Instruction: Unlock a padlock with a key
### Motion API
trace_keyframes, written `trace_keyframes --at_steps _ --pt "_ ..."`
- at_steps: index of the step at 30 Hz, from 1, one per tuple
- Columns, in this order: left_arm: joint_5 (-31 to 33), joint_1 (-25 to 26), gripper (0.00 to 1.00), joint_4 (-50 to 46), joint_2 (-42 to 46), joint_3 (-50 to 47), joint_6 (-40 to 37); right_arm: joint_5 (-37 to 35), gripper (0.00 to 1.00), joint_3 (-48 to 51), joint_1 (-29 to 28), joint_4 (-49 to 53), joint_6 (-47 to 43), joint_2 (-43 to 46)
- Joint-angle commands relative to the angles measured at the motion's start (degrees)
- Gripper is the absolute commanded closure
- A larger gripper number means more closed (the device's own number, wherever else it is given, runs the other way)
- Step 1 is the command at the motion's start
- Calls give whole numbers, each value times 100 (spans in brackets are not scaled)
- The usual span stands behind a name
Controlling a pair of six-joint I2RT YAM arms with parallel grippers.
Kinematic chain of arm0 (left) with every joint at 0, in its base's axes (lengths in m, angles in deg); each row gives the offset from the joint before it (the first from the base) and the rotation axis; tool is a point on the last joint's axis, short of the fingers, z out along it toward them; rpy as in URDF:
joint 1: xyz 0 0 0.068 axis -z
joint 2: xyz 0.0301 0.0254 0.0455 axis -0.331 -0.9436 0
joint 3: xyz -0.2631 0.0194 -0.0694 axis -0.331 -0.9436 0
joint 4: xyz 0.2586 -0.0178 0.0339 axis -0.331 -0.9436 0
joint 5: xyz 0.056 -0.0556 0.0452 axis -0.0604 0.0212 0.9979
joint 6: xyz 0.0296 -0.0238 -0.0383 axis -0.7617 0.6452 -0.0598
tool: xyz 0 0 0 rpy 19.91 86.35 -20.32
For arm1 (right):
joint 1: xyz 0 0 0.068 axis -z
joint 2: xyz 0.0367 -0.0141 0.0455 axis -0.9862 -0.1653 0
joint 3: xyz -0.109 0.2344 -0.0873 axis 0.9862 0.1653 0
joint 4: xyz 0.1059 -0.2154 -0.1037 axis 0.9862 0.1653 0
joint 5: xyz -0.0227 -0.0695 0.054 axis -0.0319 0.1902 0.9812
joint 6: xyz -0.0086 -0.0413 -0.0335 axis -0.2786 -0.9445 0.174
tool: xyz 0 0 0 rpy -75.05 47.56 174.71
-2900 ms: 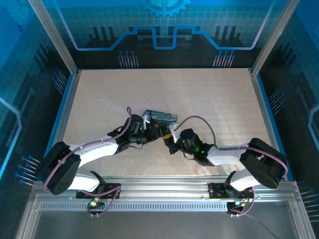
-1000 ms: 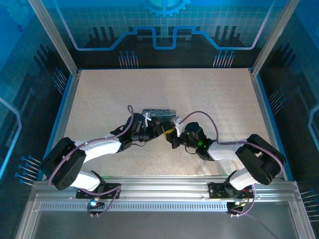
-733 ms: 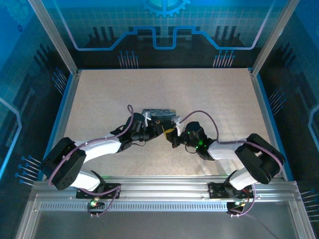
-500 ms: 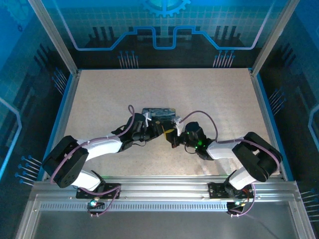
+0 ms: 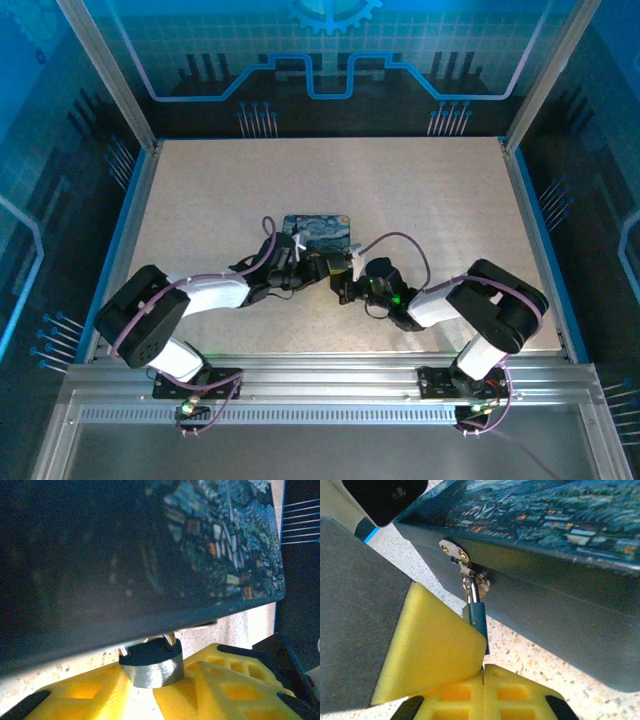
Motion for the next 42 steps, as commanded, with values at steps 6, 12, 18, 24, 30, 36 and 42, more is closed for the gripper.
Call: trace_keyframes --at_steps 6,12,18,24,30,36,42 --pt "-290 26 49 -104 228 -163 -46 -389 100 20 -229 -501 858 -422" --pt "-184 -187 37 -507 868 -355 -156 -356 100 -85 -258 -278 969 -446" --pt "50 -353 31 -859 1565 -630 -146 -210 100 -98 -285 -141 1383 -353" --pt "39 -364 34 -227 1653 -1101 423 -107 100 -110 -348 172 1976 -133" --pt "71 -353 37 196 1590 -1340 686 116 100 -173 -345 423 2550 32" --pt "48 -344 40 531 1439 -1419 909 243 100 -218 -333 703 3116 143" --pt "155 -238 42 792 1214 -1465 1182 440 100 -211 -324 498 3606 74"
